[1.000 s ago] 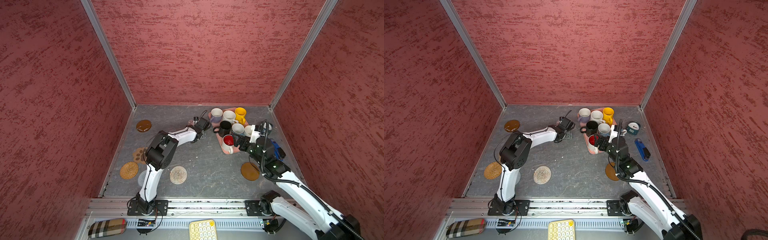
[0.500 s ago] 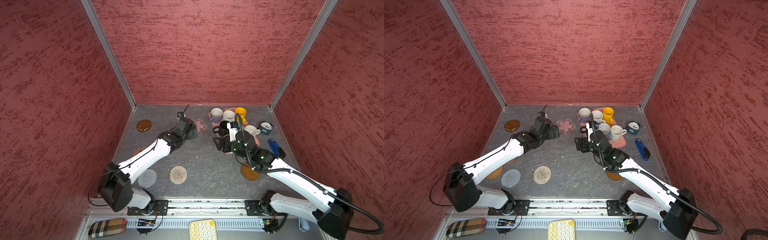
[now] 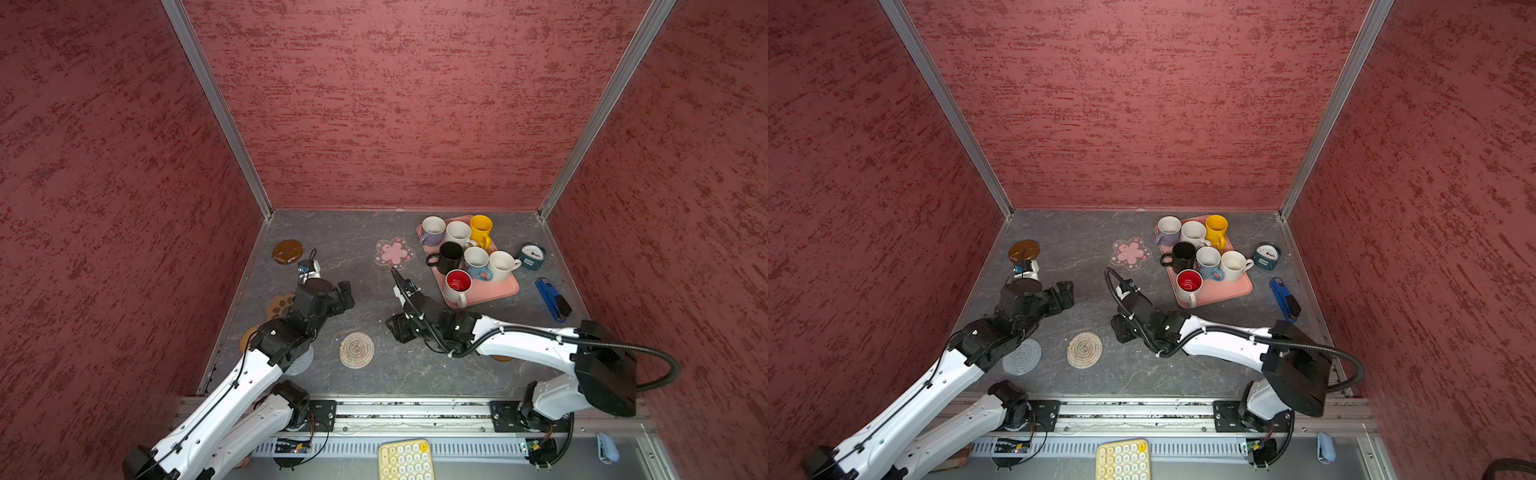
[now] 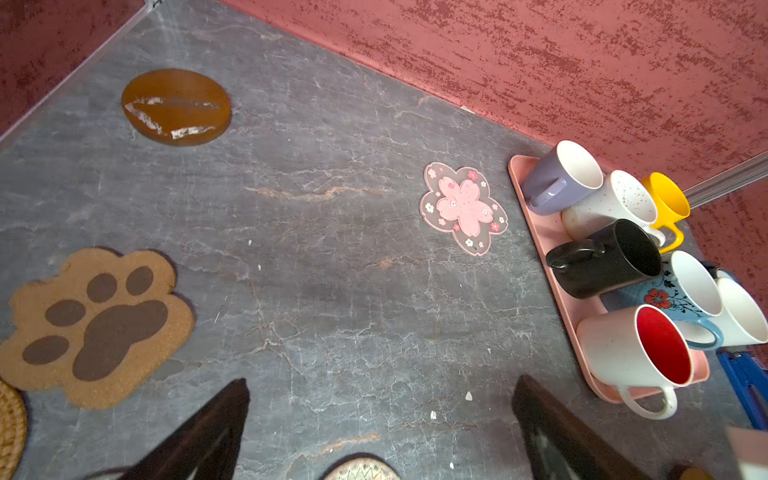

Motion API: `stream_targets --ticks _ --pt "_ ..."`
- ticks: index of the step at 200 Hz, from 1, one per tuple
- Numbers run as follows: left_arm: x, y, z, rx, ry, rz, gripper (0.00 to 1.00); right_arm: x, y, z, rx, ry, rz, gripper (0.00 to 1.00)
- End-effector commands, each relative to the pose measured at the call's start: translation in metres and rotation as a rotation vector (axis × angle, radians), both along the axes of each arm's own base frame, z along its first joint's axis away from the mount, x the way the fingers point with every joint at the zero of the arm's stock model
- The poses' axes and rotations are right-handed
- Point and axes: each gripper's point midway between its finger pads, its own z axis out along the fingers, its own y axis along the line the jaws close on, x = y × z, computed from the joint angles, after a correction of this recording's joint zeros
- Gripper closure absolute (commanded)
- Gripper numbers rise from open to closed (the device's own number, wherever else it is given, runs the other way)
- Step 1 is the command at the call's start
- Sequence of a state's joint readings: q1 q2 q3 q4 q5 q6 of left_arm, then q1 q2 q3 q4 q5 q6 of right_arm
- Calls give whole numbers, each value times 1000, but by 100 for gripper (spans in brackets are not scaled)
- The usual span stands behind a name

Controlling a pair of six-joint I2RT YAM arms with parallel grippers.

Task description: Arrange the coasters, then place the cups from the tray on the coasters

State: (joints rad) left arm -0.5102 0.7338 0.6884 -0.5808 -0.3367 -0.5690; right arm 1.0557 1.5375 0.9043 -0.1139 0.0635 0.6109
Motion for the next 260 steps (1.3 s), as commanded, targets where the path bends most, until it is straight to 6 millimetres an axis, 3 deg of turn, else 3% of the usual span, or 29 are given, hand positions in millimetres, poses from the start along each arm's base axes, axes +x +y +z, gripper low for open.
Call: stream_targets --ticks 1,34,63,96,140,190,260 --pt "-8 8 -12 -42 26 14 1 -3 34 9 112 38 31 53" --pt "-7 18 -19 -75 44 37 1 -15 59 -13 100 98 105 56" --pt "-5 22 -25 -102 44 49 0 -21 77 -22 110 129 147 67" --pt "-1 28 -19 -108 30 63 0 -30 97 -34 130 173 196 80" --pt "-1 30 -4 -143 -18 72 0 -42 110 -53 169 250 224 83" --pt "0 30 -4 -141 -11 71 1 -31 103 -73 90 251 169 83" --pt "10 32 -10 -118 7 78 0 33 59 -91 15 233 -2 86"
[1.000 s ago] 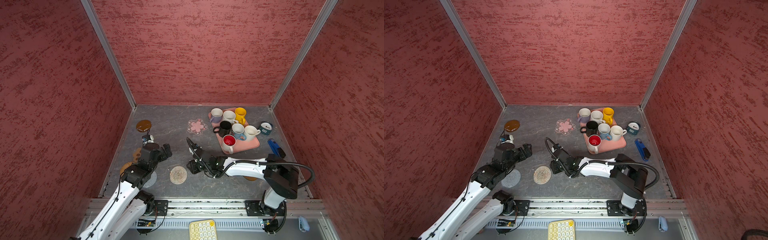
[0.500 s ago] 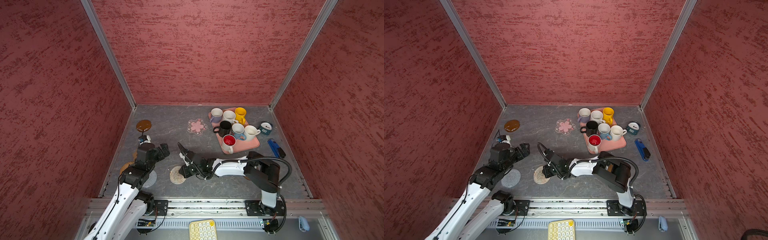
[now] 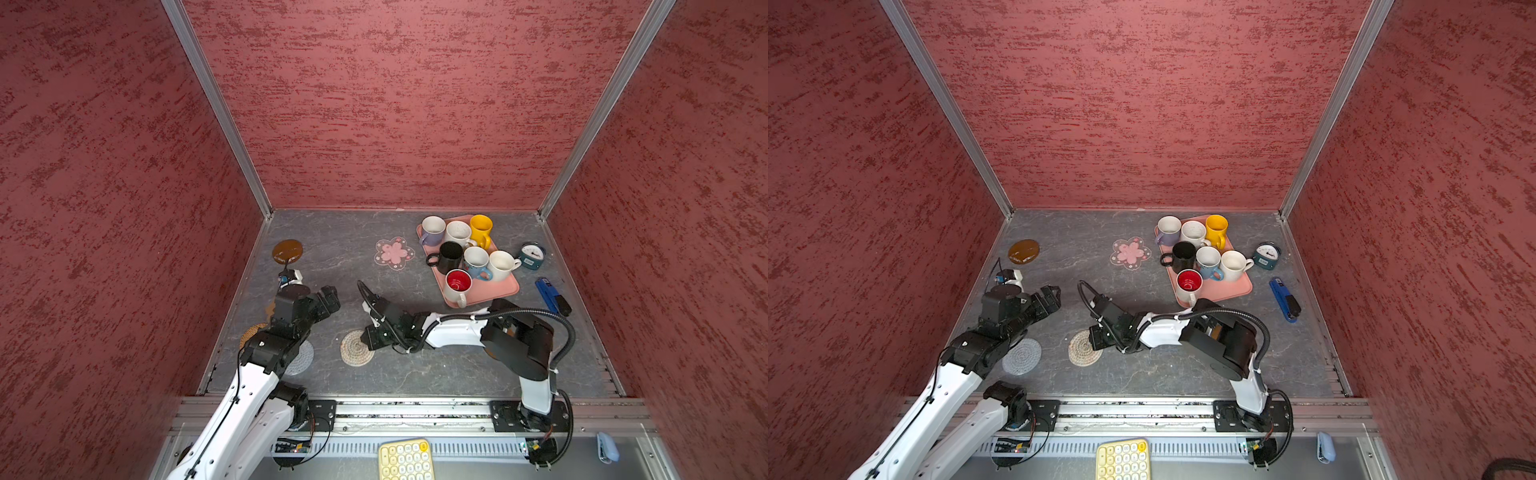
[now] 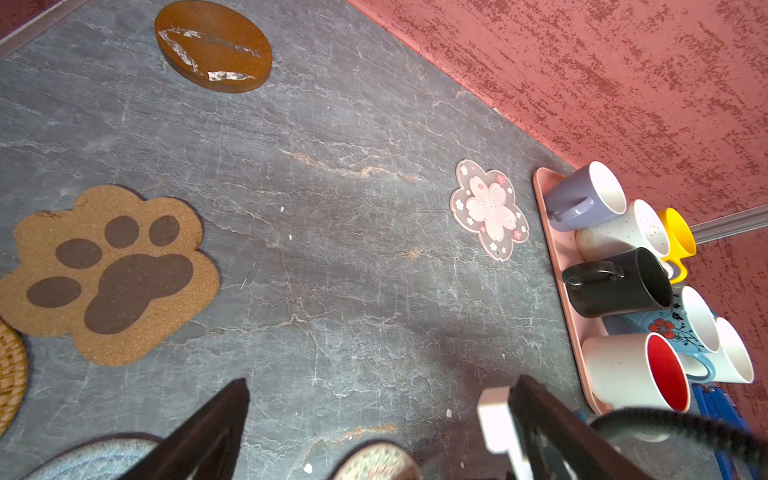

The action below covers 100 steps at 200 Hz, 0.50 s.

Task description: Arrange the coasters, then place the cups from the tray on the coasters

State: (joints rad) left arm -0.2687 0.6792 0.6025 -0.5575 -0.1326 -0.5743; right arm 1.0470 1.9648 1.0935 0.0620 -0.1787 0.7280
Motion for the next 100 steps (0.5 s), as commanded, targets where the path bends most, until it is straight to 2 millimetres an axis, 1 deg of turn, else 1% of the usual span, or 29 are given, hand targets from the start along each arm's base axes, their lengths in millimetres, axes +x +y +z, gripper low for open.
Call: stream_targets --ticks 1,30,83,100 --pt "11 0 15 -3 -44 3 1 32 -19 -9 -62 -21 -78 86" --pt "21 -3 7 -7 -30 -2 1 60 -33 -10 -80 -33 -110 87" --pt "40 -11 -8 -21 -7 -14 1 116 -65 -14 -126 -44 -190 87" --pt "45 -12 -15 -23 1 -14 1 133 -75 -12 -138 -56 -217 87"
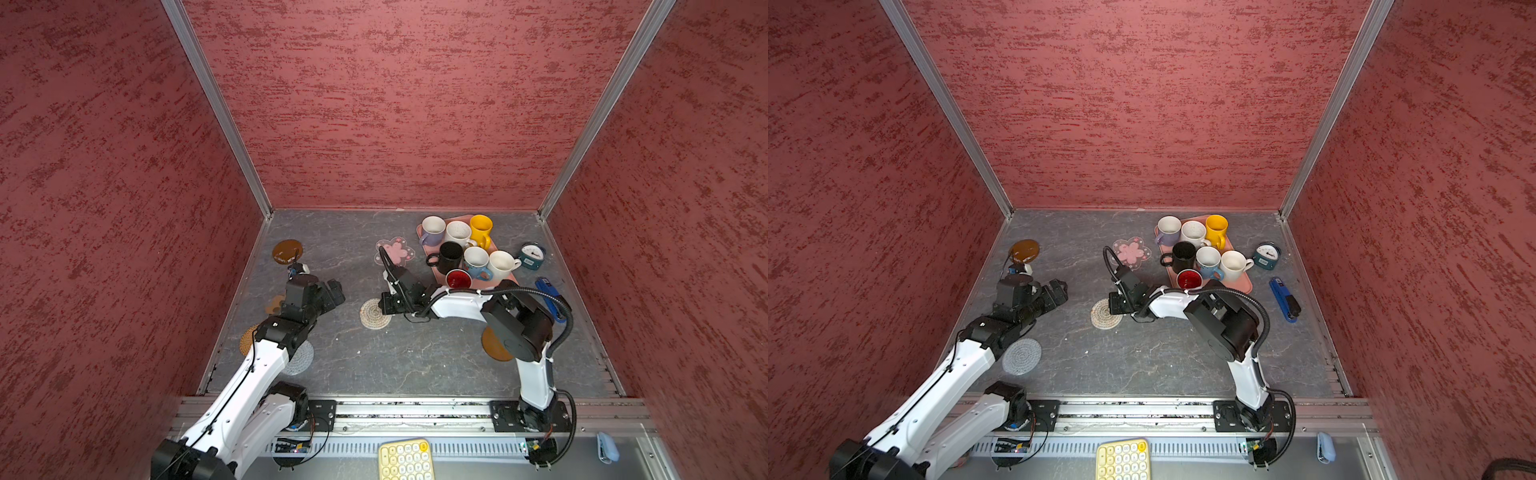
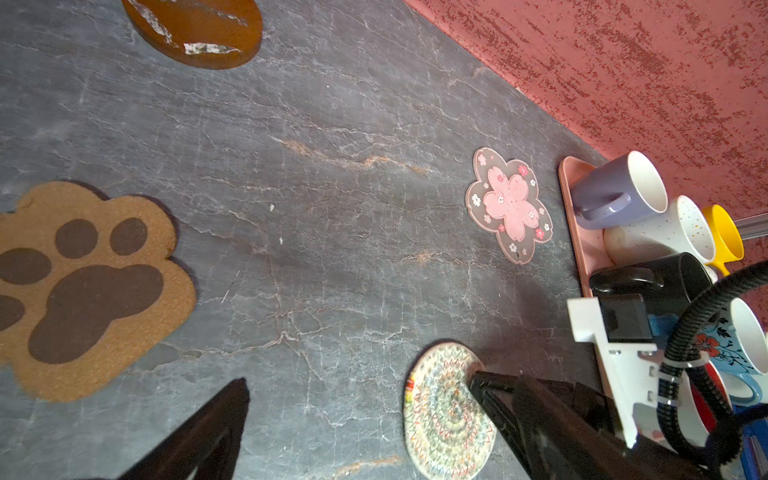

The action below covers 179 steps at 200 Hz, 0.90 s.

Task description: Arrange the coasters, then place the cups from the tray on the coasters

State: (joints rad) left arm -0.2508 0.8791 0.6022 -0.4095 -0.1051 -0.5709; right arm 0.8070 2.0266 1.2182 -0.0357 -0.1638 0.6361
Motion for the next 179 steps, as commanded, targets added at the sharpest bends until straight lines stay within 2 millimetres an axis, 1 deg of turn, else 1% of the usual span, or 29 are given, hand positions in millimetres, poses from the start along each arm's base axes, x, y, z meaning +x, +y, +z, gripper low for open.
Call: stream_targets --ticks 1,33,59,74,97,121,179 --pt "14 -4 8 -22 -53 -9 1 22 -22 -12 -80 -4 -37 87" --pt "21 -4 -4 -16 -37 -4 1 51 -44 -11 -99 -7 -94 89" --pt "27 -4 -12 -14 -29 -1 0 72 -56 -9 -97 -13 -132 89" --pt "30 -3 -17 -17 -25 2 1 80 -60 -8 -100 -17 -144 89" --pt "32 -2 -22 -23 -12 2 1 88 -65 -10 -123 -22 -157 89" --pt "33 -1 -23 -27 -13 5 1 95 -71 -10 -125 -25 -174 89" --pt "33 1 -23 -34 -10 11 1 112 -73 -9 -133 -42 -188 90"
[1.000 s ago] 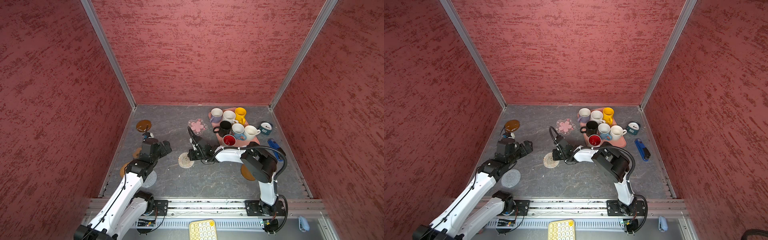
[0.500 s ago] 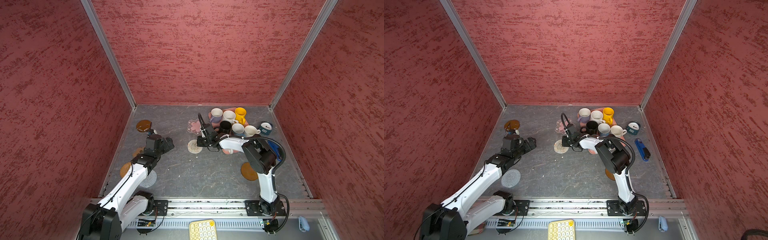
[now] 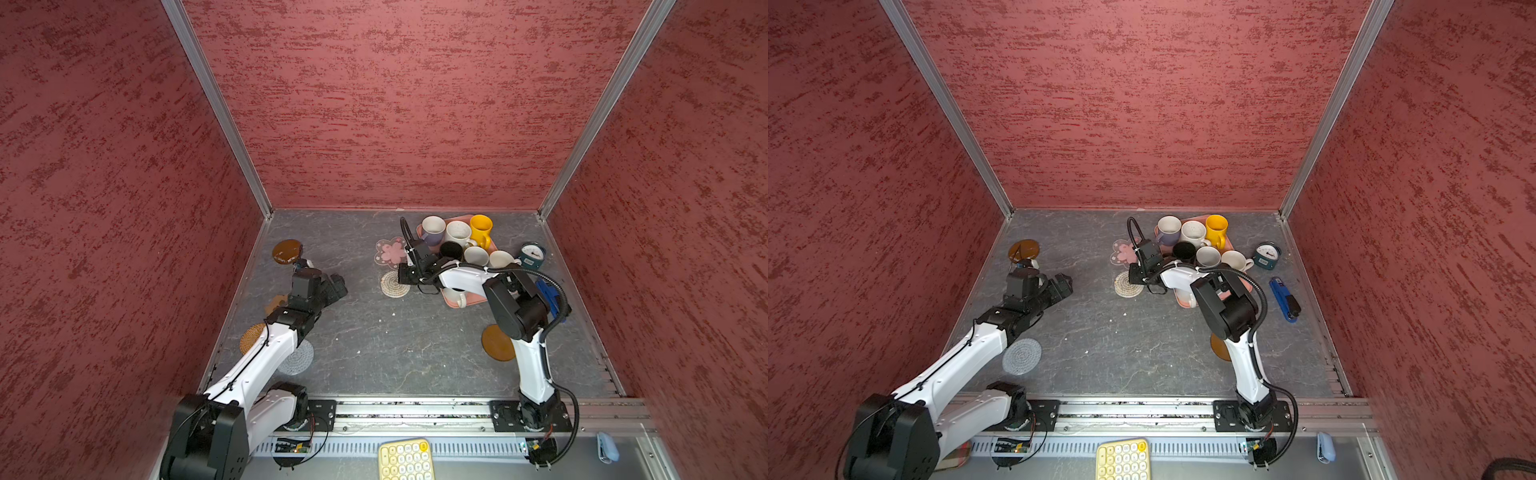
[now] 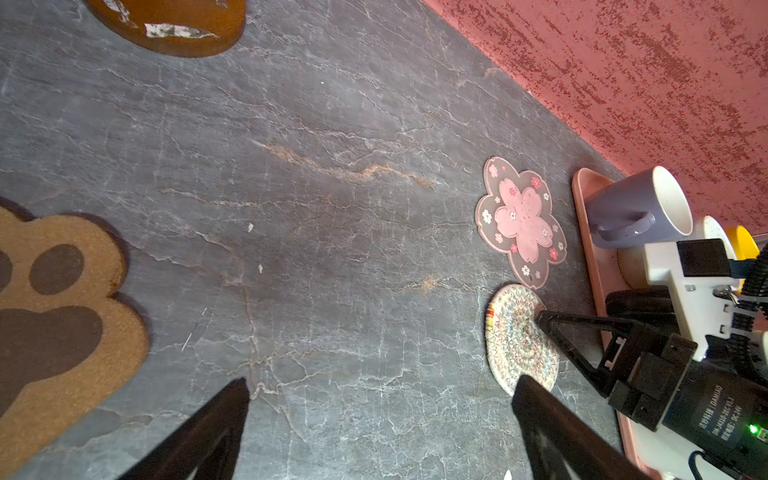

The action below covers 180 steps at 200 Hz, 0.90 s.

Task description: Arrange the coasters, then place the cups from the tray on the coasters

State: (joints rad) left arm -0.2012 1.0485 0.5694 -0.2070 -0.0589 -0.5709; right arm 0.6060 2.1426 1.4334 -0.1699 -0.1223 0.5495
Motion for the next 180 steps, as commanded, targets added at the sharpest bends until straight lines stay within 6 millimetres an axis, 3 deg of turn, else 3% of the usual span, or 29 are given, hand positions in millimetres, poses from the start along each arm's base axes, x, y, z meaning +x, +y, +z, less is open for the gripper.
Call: stream_targets --ticks 1,86,146,153,164,180 --pt "2 1 2 -5 -16 -3 1 11 -12 -9 -52 0 -26 90" --pt "1 2 4 -2 -13 1 1 38 -5 -2 -48 -33 -26 90" --pt "2 6 16 12 -3 16 1 40 4 50 11 -124 18 85" --pt "1 8 19 16 3 21 1 40 4 60 21 -141 24 81" --pt "0 10 26 22 5 25 1 38 6 78 39 -173 41 63" --pt "-1 14 39 35 3 33 0 33 4 102 61 -216 58 45"
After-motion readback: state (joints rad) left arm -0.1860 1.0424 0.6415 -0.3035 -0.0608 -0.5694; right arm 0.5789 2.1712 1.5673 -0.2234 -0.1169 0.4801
